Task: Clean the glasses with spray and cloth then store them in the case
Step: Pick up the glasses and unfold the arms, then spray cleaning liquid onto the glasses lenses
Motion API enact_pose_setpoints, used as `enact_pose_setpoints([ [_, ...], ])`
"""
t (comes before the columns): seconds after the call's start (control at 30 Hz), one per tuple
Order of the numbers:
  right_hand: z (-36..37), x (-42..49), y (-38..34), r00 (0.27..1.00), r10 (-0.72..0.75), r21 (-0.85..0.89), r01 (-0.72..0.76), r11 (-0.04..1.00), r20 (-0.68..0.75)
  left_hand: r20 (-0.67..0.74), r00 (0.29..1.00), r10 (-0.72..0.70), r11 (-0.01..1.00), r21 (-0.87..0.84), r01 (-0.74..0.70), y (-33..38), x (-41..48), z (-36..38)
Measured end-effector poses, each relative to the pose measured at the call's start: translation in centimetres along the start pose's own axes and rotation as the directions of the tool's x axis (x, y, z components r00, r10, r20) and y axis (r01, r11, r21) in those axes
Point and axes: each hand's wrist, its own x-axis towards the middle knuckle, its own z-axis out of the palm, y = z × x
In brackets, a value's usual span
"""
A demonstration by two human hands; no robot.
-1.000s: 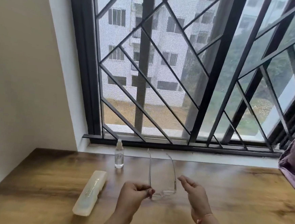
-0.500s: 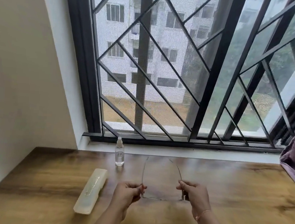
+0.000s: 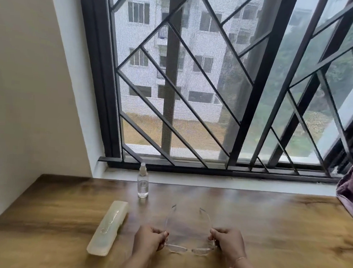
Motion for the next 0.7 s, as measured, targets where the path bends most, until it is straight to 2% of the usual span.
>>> enact_pose_setpoints([
  [0.3,0.0,0.8,0.3,1.000,-0.010,-0.093,0.009,0.996,-0.007,0.004,1.000,-0.002,1.000,-0.011,0.002,-0.1,-0.1,-0.4],
  [0.4,0.7,0.4,-1.1,0.988,-0.117,-0.360,0.072,0.930,-0.103,-0.002,0.999,-0.033,0.998,-0.055,0.033,0.2,-0.1,-0.9],
  [0.47,2.0,0.2,-2.8,0.962,-0.231,-0.516,0.125,0.847,-0.146,-0.095,0.995,-0.035,0.997,-0.078,0.028,1.0,0.3,-1.4],
  [0.53,3.8,0.4,-4.7,0.938,-0.341,-0.639,0.232,0.733,-0.052,-0.173,0.985,0.011,0.995,-0.097,-0.029,2.6,0.7,-2.1],
  [0.57,4.9,0.6,-5.8,0.928,-0.373,-0.636,0.296,0.713,0.013,-0.207,0.977,0.056,0.993,-0.088,-0.076,3.6,0.9,-2.4],
  [0.63,7.5,1.1,-7.9,0.913,-0.386,-0.535,0.392,0.748,0.129,-0.299,0.942,0.155,0.987,0.012,-0.159,5.6,1.3,-3.0],
  [0.7,10.2,1.5,-9.8,0.894,-0.389,-0.467,0.447,0.763,0.220,-0.371,0.907,0.198,0.979,0.110,-0.169,7.3,1.9,-3.5],
])
